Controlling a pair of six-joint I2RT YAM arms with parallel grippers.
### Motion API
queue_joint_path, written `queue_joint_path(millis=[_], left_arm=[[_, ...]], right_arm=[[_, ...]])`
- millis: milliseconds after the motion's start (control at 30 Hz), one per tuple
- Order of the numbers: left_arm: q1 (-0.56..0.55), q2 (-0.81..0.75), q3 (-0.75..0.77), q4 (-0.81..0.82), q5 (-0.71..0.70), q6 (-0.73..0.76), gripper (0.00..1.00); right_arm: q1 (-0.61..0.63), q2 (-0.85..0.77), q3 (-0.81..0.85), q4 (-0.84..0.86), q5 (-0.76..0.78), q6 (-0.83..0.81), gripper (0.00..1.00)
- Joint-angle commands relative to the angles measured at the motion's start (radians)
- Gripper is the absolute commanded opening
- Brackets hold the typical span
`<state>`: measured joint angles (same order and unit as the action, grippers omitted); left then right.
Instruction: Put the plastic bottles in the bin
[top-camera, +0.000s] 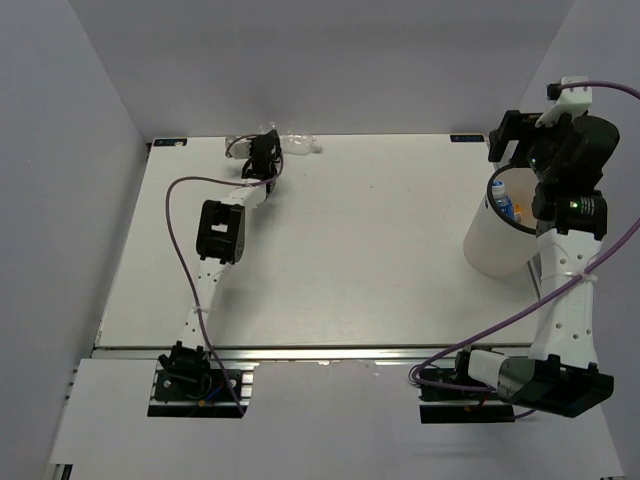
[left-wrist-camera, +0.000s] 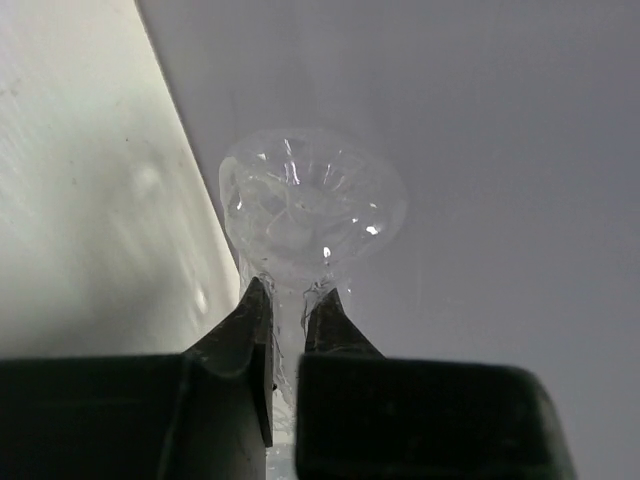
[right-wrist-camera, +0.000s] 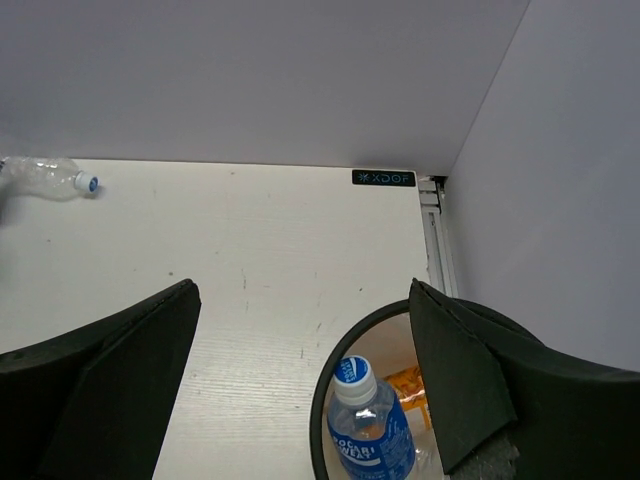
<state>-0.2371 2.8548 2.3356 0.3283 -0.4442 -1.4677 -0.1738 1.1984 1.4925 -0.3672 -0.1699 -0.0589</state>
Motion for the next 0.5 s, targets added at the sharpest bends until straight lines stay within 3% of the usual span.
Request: queue_joint_path(millis=[0,167,400,467], left_arm=[[0.013,-0.257,-0.179,0.096,0.067,0.173,0.0],[0.021,-0.465,-0.357,0.144,0.206,0.323,0.0],[0.024,-0.69,-0.498,0.089,0.749,0.561,0.0],[0.021,-0.758,-0.545,0.059,0.95,0.657,0.0]], right_arm=[[0.003,-0.046,-0.038,0.054,-0.012,-0.001,0.89],[0.019,-0.062,-0.034,0.007,-0.126,-0.084,0.89],[0.213,-0.016,0.012,-0.042,-0.313,-0.151,0.89],[0.246,0.038,0.057,-0.068,-0.449,-0.138,0.89]])
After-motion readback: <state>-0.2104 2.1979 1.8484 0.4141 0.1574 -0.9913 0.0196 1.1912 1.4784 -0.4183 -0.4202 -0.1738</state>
